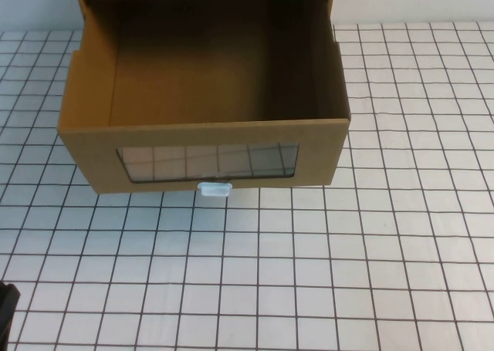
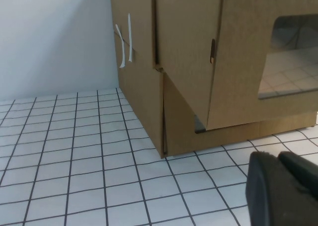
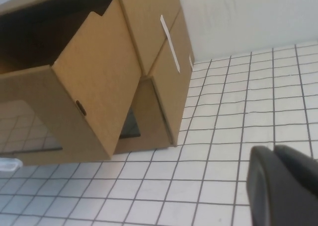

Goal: Open the shoe box
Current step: 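Pull the top drawer of the cardboard box fully open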

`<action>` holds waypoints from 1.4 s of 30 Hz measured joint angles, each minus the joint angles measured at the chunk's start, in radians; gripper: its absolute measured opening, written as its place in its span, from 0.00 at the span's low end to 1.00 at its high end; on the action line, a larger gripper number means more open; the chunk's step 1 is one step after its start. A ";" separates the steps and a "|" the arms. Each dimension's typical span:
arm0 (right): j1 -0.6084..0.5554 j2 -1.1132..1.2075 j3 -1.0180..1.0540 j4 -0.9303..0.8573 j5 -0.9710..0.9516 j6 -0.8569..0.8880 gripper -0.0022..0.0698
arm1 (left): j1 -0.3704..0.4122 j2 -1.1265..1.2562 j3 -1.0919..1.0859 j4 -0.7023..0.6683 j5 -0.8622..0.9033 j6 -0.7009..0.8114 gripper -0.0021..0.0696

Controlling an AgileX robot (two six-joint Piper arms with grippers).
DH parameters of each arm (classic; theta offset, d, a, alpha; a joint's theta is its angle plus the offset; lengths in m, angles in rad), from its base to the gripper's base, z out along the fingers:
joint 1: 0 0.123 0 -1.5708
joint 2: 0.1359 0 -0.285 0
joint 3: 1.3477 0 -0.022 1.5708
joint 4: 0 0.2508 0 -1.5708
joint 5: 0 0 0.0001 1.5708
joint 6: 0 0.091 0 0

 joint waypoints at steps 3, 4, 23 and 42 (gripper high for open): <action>-0.011 -0.007 0.011 -0.004 -0.008 -0.098 0.01 | 0.000 0.000 0.000 0.000 0.000 0.000 0.03; -0.031 -0.018 0.021 -0.004 -0.014 -0.132 0.01 | 0.000 0.000 0.000 0.000 0.000 0.000 0.03; -0.329 -0.354 0.201 -0.046 0.308 -0.200 0.01 | 0.000 0.000 0.002 0.000 0.000 0.000 0.03; -0.329 -0.354 0.201 -0.046 0.346 -0.202 0.01 | 0.000 0.000 0.002 0.000 0.000 0.000 0.03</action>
